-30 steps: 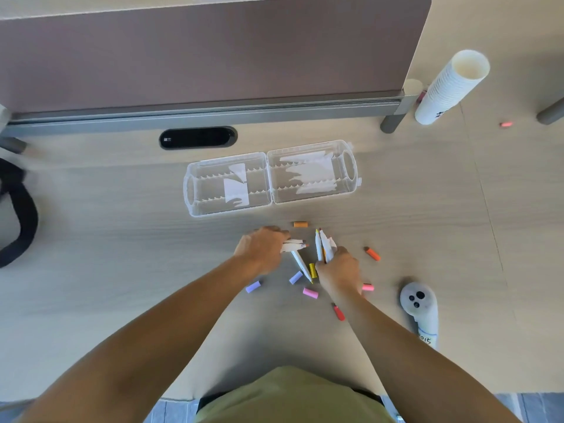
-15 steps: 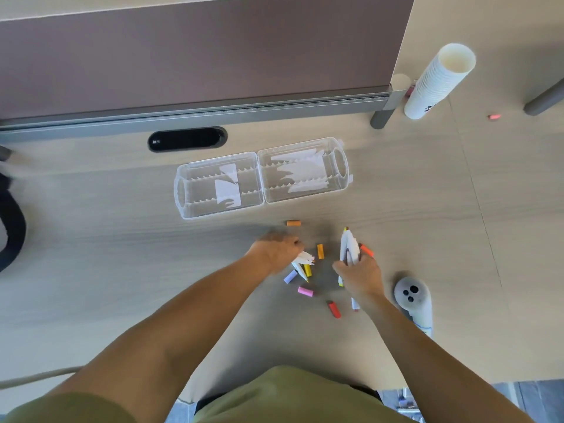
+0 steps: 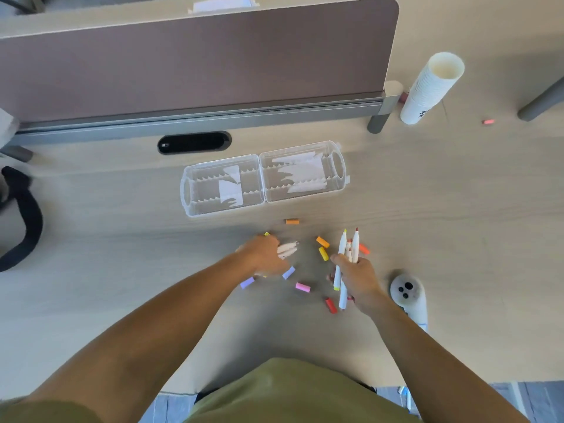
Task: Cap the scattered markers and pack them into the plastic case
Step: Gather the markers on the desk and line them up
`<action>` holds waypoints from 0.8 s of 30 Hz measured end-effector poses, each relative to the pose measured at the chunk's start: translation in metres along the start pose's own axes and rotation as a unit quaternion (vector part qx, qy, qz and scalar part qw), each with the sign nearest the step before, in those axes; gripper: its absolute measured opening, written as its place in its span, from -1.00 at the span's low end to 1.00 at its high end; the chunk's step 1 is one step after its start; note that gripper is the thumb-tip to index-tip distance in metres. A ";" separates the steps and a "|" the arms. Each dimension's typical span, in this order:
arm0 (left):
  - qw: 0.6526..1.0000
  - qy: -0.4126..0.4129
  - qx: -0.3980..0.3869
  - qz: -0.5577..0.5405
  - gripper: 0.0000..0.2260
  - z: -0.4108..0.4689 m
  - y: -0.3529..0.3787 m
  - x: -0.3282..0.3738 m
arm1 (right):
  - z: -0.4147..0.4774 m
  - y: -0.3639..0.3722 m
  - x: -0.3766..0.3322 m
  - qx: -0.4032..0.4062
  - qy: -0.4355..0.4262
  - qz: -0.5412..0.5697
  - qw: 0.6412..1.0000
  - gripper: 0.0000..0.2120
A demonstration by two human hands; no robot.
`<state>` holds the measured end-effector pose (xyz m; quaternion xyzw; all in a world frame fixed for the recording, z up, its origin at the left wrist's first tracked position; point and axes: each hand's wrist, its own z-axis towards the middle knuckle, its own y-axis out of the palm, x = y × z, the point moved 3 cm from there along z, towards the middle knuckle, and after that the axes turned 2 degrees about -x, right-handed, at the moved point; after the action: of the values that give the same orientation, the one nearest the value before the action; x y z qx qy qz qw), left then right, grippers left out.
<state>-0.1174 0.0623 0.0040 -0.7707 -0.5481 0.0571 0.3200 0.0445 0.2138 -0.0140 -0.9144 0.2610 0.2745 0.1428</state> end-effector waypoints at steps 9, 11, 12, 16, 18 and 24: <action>0.920 -0.052 -0.018 -0.388 -0.84 -0.056 0.012 -0.026 | -0.028 0.027 -0.011 -0.058 -0.065 -0.005 0.996 -0.91; 0.886 -0.057 -0.015 -0.460 -0.76 -0.064 0.018 -0.030 | -0.034 0.030 -0.012 -0.059 -0.081 -0.018 0.995 -0.97; 0.879 -0.056 -0.004 -0.474 -0.74 -0.066 0.019 -0.032 | -0.036 0.031 -0.012 -0.055 -0.093 -0.026 0.994 -0.91; 0.857 -0.042 0.060 -0.509 -0.83 -0.082 0.020 -0.034 | -0.045 0.037 -0.019 -0.060 -0.161 -0.035 0.985 -0.82; 0.842 -0.020 0.087 -0.532 -0.92 -0.090 0.022 -0.031 | -0.048 0.043 -0.019 -0.073 -0.195 -0.036 0.977 -0.81; 0.814 -0.008 0.250 -0.524 -0.69 -0.100 0.036 -0.038 | -0.049 0.068 -0.002 -0.056 -0.268 -0.066 0.959 -0.81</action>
<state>-0.0594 -0.0208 0.0529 -0.2601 -0.8381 0.0225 0.4790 0.0264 0.1393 0.0190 -0.8289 0.1361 0.5138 0.1745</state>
